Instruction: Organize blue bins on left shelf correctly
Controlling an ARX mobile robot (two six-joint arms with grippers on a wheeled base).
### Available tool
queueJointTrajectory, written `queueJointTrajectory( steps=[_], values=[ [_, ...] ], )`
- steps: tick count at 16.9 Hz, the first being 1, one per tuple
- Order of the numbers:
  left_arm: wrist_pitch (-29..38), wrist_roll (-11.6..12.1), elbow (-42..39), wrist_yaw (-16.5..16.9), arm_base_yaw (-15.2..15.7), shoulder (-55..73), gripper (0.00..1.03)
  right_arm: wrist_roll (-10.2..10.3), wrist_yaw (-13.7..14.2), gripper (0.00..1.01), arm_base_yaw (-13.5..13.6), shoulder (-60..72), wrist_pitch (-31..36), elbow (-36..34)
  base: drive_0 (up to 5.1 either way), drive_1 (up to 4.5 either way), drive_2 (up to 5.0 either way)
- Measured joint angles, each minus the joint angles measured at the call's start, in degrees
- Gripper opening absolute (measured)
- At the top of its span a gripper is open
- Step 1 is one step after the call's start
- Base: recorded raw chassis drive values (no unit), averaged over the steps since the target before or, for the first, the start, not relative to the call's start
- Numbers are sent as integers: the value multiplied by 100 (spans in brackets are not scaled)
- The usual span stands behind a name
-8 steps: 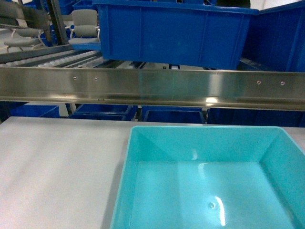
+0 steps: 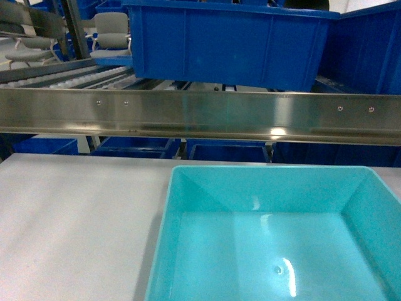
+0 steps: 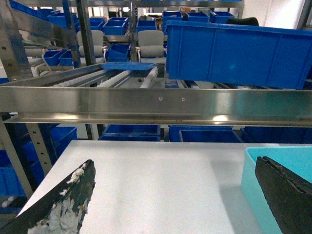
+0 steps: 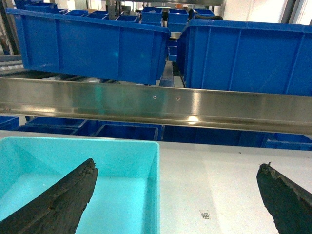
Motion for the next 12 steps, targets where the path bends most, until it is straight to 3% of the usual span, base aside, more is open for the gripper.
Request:
queueJointTrajectory(
  steps=[12],
  values=[
    [0,0,0,0,0,0,98,0,0,98,0,0,0,0,0,0,0]
  ],
)
